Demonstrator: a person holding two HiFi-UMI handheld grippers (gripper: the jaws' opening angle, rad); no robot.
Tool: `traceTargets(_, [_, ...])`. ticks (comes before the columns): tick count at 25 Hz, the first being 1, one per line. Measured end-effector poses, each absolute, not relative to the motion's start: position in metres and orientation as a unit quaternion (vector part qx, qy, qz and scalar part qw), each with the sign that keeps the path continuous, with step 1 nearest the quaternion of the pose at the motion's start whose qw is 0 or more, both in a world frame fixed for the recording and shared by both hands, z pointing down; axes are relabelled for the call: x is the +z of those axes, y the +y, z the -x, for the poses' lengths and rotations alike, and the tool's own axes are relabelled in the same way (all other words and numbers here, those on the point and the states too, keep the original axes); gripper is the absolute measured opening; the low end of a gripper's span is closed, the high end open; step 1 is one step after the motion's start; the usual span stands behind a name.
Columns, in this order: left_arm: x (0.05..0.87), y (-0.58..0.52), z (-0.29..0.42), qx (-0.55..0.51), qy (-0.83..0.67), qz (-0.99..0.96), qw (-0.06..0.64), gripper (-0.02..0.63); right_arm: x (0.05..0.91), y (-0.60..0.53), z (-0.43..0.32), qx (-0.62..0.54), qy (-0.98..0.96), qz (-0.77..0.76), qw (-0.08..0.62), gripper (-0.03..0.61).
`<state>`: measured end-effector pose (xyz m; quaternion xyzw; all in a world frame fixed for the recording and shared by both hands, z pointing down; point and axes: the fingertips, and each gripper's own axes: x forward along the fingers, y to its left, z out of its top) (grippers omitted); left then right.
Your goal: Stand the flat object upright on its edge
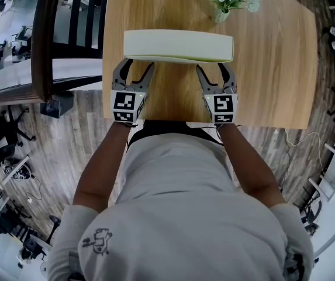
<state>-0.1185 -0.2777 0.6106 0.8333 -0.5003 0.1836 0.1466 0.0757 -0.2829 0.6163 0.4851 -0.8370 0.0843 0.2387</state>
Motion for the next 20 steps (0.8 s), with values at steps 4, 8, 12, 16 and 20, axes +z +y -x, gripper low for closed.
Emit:
traceTargets(4, [0.609, -0.273, 0.121, 0.182, -0.505, -0.831, 0.146, 0.261, 0.614, -0.278, -0.079, 0.089, -0.842, -0.479, 0.233, 0.284])
traceTargets(8, [0.605, -0.268, 0.124, 0.18, -0.508, -0.829, 0.147, 0.261, 0.607, -0.274, -0.086, 0.083, -0.845, -0.477, 0.228, 0.27])
traceTargets(12, [0.594, -0.262, 0.123, 0.176, -0.513, -0.828, 0.143, 0.261, 0.593, -0.271, -0.096, 0.075, -0.847, -0.476, 0.223, 0.253])
traceTargets(16, [0.577, -0.252, 0.117, 0.17, -0.519, -0.826, 0.137, 0.259, 0.575, -0.261, -0.103, 0.077, -0.855, -0.466, 0.214, 0.245])
traceTargets(20, [0.55, -0.239, 0.113, 0.157, -0.523, -0.828, 0.126, 0.258, 0.542, -0.248, -0.11, 0.059, -0.867, -0.457, 0.191, 0.21])
